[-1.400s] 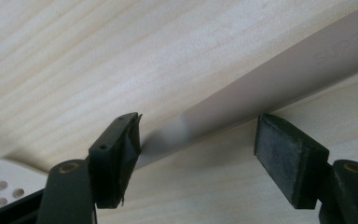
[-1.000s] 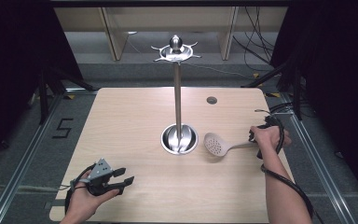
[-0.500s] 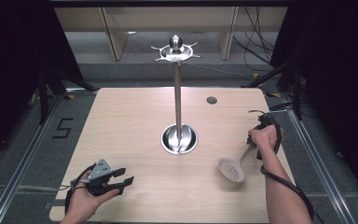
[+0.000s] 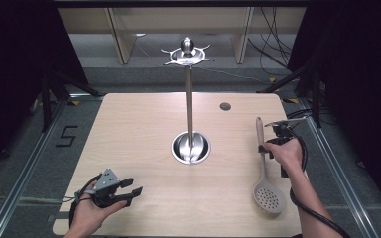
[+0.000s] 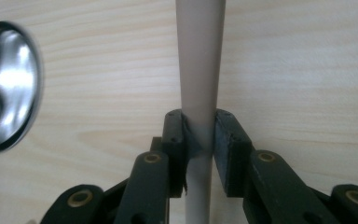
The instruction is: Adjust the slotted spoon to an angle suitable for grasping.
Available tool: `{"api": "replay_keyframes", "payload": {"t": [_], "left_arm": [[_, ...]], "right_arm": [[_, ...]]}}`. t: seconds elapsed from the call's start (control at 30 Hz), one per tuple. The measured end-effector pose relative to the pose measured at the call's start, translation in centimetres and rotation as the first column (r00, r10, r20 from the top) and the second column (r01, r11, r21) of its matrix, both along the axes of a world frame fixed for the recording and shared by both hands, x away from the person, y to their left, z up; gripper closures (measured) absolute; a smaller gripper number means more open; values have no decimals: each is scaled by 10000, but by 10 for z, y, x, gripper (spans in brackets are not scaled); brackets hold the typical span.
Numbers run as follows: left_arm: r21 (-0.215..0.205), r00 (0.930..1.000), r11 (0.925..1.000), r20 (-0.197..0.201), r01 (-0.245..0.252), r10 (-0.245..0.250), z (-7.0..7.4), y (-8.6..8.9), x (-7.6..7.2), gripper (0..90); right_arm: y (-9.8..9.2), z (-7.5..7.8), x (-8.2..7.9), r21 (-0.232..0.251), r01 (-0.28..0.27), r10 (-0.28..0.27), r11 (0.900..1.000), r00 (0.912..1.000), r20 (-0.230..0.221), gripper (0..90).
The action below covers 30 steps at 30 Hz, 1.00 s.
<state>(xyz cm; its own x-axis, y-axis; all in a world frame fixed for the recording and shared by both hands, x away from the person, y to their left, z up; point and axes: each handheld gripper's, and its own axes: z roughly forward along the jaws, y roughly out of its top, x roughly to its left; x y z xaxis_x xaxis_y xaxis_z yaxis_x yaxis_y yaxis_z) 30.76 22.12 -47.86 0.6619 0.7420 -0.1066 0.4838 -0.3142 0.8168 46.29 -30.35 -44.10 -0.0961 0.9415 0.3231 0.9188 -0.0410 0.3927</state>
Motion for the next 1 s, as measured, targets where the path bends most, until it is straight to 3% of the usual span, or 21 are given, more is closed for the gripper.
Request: {"api": "replay_keyframes", "payload": {"t": [0.07,0.1,0.23,0.27,0.37,0.4,0.43,0.47,0.5,0.53,0.57,0.6,0.63,0.67,0.73,0.8,0.83,0.9,0.93,0.97,1.0], "left_arm": [[-18,10000,10000,25,-13,14,0,0,0,490],[-29,10000,10000,32,-17,17,0,-1,0,490],[-233,9999,9997,-51,-109,108,0,-2,-1,488],[-230,9999,9997,-43,-111,110,0,-2,-1,487],[-248,9999,9996,-21,-151,151,0,-2,-1,484],[-114,9999,9999,119,-49,50,1,-1,0,483],[-114,9999,9999,119,-49,50,1,-1,0,480],[-343,9998,9992,79,-201,203,2,-3,-2,477],[-387,9998,9991,86,-176,179,3,-3,-1,475],[-387,9998,9991,86,-176,179,3,-3,-1,471],[-508,9995,9986,263,-174,188,4,-4,-2,468],[-508,9995,9986,263,-174,188,4,-4,-2,467],[-547,9995,9984,248,-165,179,5,-5,-2,467],[-569,9996,9983,263,-123,138,5,-6,-2,466],[-567,9996,9983,264,-121,136,5,-6,-2,466],[-687,9989,9974,402,-194,222,6,-6,-3,465],[-693,9986,9974,487,-172,206,8,-6,-3,462],[-823,9979,9964,586,-210,259,9,-6,-3,458],[-823,9979,9964,586,-210,259,9,-6,-3,456],[-738,9968,9972,784,-107,165,9,-6,-2,454],[-738,9968,9972,784,-107,165,9,-6,-2,453]], "right_arm": [[8,10,-13,447,116,-118,9989,9999,47,759],[7,9,-18,243,-315,294,9992,9960,843,759],[10,20,-37,129,-1184,1143,9929,9778,1755,759],[6,20,-40,-200,-1864,1861,9823,9567,2237,759],[11,24,-56,-48,-2415,2330,9704,9304,2831,759],[13,23,-60,-105,-2694,2568,9630,9050,3391,759],[13,23,-60,-105,-2694,2568,9630,9050,3391,759],[17,25,-70,-263,-3044,2908,9522,8765,3835,759],[19,26,-74,-285,-3163,3007,9482,8652,4013,759],[19,26,-74,-285,-3163,3007,9482,8652,4013,759],[23,29,-85,-465,-3459,3290,9371,8311,4483,759],[23,29,-85,-465,-3459,3290,9371,8311,4483,759],[25,30,-88,-442,-3557,3334,9335,8164,4716,760],[27,33,-96,-563,-3699,3437,9274,7824,5194,759],[27,34,-98,-734,-3828,3630,9209,7737,5192,759],[31,34,-106,-426,-3972,3512,9168,7505,5598,759],[32,34,-108,-503,-4054,3557,9127,7280,5861,759],[34,34,-113,-524,-4125,3574,9095,7112,6054,760],[34,34,-113,-524,-4125,3574,9095,7112,6054,760],[33,33,-116,-619,-4259,3624,9027,6748,6429,760],[34,33,-118,-388,-4247,3476,9045,6815,6440,760]]}}
